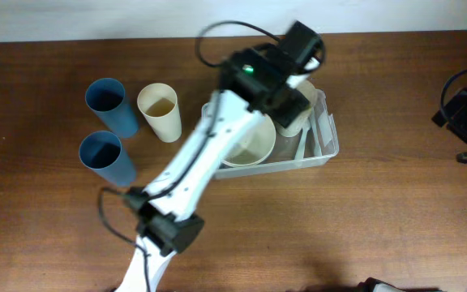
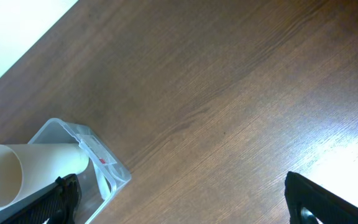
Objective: Pack container
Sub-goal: 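Move the left gripper back to the rear cream cup and grasp it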
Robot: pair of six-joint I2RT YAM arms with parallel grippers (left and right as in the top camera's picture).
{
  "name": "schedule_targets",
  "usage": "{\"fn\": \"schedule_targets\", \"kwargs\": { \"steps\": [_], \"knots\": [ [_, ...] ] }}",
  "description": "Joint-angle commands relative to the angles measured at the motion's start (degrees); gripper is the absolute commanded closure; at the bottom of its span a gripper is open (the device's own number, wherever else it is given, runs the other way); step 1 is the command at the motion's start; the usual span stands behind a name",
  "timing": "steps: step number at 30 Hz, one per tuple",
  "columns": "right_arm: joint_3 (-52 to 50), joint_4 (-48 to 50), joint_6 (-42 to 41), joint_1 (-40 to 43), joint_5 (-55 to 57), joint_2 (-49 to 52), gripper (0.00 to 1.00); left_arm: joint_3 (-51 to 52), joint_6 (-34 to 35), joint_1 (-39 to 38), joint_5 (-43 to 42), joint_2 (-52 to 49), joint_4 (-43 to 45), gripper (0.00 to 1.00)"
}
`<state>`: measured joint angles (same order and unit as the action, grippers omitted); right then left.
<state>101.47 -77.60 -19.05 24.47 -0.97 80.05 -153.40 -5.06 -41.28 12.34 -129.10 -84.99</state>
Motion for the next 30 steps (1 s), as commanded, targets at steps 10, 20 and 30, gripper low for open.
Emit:
{"fn": "schedule_targets", "kwargs": {
  "steps": [10, 20, 30],
  "knots": [
    [0.6, 0.2, 0.1, 0.3, 0.2, 0.1, 0.01, 2.0, 11.8, 23.1, -11.2, 6.9, -8.6, 0.00],
    [0.6, 0.2, 0.1, 0.3, 0.2, 0.1, 0.01, 18.3, 7.8, 28.2, -14.5, 6.8, 0.5, 0.09],
    [0.6, 0.2, 0.1, 0.3, 0.2, 0.1, 0.01, 31.0, 7.8, 28.1, -14.5, 6.8, 9.8, 0.25]
  ]
}}
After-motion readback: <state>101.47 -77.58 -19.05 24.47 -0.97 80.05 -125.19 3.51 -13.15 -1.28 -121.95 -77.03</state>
